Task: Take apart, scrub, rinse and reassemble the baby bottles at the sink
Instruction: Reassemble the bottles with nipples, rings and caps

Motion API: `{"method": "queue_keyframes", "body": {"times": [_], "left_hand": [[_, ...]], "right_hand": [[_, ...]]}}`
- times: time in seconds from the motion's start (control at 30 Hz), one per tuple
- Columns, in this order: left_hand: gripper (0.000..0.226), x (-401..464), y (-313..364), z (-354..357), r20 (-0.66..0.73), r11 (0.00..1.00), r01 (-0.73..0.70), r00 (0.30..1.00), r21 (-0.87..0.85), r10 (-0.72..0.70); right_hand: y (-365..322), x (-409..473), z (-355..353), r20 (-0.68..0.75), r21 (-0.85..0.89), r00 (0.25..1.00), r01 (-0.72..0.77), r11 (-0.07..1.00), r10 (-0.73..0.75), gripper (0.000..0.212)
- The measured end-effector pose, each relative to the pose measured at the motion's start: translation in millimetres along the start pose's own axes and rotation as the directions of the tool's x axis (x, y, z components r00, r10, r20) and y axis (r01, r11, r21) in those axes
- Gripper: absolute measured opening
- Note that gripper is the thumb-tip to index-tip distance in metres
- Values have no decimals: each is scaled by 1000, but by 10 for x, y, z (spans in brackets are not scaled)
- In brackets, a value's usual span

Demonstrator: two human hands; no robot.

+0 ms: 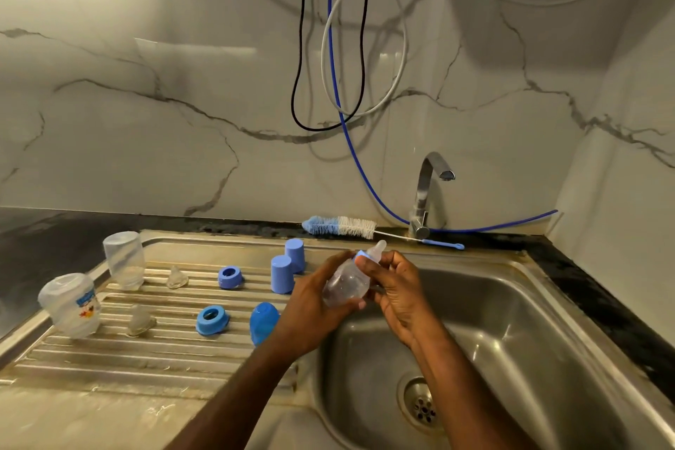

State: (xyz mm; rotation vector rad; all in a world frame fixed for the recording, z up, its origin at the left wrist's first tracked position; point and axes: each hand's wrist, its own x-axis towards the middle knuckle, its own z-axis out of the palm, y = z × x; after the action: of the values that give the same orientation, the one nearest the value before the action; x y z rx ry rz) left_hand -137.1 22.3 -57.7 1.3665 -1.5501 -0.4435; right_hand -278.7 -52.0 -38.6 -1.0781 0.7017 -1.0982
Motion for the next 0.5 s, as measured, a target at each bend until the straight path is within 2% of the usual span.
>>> {"method": "queue_keyframes", "body": {"times": [0.07,0.13,0.2,0.27,0.33,0.4,0.5], "left_hand": [[75,-13,28,22,9,1000,7,1000,11,-7],[72,-8,21,43,16,998,22,1000,-54,-21],[66,-10,34,70,23,966,93,996,-241,-90],[60,-1,74,80,60,878,216,976,-426,-211],[57,4,91,81,103,796,280,958,-537,-268],[59,-4,91,77,122,787,294,955,-542,-272],[63,-14,96,73,66,888,231,972,-398,-224]], "right_hand": [[8,9,-4,-21,-11,1000,9,1000,-9,63],[22,13,-6,-22,-11,999,24,1000,-24,60],[14,5,-3,-2,38,1000,23,999,-22,54],[11,11,-19,40,156,999,-35,987,29,52],[-3,16,-53,91,250,993,-94,964,74,54],[0,16,-83,121,223,988,-120,967,95,52],[3,3,-76,135,192,986,-120,974,95,45]]}}
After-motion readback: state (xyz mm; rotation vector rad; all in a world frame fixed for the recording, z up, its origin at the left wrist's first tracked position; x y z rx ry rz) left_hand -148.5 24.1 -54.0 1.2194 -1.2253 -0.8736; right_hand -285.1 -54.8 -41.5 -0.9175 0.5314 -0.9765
